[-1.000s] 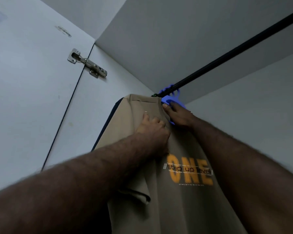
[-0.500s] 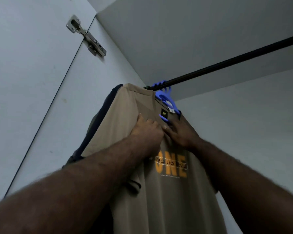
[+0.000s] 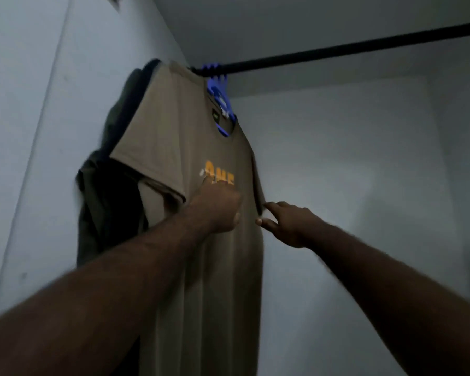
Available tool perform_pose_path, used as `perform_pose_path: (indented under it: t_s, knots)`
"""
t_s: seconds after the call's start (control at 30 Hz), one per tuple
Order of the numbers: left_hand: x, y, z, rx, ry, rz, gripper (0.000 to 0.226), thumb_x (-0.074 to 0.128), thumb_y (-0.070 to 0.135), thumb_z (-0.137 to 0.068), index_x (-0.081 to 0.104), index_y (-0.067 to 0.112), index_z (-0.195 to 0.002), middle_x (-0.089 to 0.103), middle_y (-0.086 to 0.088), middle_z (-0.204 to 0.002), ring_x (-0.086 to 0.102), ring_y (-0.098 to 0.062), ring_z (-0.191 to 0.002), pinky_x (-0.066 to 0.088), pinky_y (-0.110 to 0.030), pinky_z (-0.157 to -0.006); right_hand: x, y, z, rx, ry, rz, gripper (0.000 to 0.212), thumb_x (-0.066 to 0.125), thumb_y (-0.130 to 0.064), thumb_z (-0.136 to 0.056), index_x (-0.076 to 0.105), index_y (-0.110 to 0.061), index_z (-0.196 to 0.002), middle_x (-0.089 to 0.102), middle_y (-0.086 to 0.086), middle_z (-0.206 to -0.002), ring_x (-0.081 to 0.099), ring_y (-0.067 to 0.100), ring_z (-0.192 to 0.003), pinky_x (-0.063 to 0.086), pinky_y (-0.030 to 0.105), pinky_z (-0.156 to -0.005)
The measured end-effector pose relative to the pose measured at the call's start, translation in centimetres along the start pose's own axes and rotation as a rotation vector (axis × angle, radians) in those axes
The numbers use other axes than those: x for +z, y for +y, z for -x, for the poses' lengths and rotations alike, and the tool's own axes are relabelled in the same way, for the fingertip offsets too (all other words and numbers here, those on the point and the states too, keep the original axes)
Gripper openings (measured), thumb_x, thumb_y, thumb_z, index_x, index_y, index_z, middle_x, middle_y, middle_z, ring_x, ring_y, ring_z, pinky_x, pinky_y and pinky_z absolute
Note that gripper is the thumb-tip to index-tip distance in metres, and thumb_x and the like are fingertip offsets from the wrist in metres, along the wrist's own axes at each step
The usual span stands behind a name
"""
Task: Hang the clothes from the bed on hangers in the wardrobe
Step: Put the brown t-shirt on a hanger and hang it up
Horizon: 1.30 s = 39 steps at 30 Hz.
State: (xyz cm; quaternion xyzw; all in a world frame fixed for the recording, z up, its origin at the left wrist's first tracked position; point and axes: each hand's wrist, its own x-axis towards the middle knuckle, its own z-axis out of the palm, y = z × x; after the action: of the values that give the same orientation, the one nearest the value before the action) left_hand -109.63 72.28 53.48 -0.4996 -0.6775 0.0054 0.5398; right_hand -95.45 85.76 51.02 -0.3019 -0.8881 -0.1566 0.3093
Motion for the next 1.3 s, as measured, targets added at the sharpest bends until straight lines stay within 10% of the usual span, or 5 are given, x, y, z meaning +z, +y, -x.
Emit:
perform_pose_path:
  t_s: [0.53, 0.77, 0.93, 1.3]
  knots:
    - [-0.5, 27.9, 20.0, 0.166, -0.342, 1.166, 0.042, 0.058, 0.046, -0.091, 0.061, 0.017, -0.121, 0.063, -0.002, -0.122, 0.057, -0.022, -0.114, 0.042, -0.038, -0.099, 4.6, 4.0, 39.6, 0.575, -0.273, -0.087, 0.065, 0.036, -0.062, -0.097, 0.042, -0.017, -0.143, 0.051, 0.011, -0.139, 0.051, 0.030, -0.125, 0.043, 0.041, -0.100]
    - [-6.5, 40.4, 33.9, 0.242, -0.508, 1.751, 0.020, 0.058, 0.032, -0.082, 0.068, 0.015, -0.084, 0.070, 0.003, -0.077, 0.065, -0.016, -0.072, 0.053, -0.032, -0.072, 4.6, 0.1, 60.2, 1.143, -0.102, -0.125, 0.047, 0.041, -0.054, -0.099, 0.066, -0.014, -0.101, 0.071, 0.006, -0.097, 0.065, 0.026, -0.094, 0.049, 0.034, -0.080]
    - [-12.6, 46.4, 43.8, 0.264, -0.785, 1.956, 0.015, 0.064, 0.016, -0.089, 0.064, 0.007, -0.077, 0.065, -0.003, -0.072, 0.059, -0.016, -0.069, 0.043, -0.024, -0.062, 2.1, -6.3, 72.5, 1.520, 0.052, -0.085, 0.045, 0.044, -0.045, -0.101, 0.050, -0.014, -0.069, 0.055, -0.001, -0.063, 0.054, 0.021, -0.063, 0.037, 0.033, -0.059]
    - [-28.9, 51.1, 64.4, 0.851, -1.271, 2.003, 0.026, 0.064, 0.034, -0.081, 0.059, 0.013, -0.067, 0.065, -0.009, -0.069, 0.069, -0.031, -0.077, 0.053, -0.039, -0.073, -3.7, -28.7, 96.1, 2.257, 0.661, 0.024, 0.042, 0.054, -0.052, -0.088, 0.058, -0.016, -0.066, 0.066, 0.003, -0.069, 0.068, 0.029, -0.074, 0.057, 0.051, -0.075]
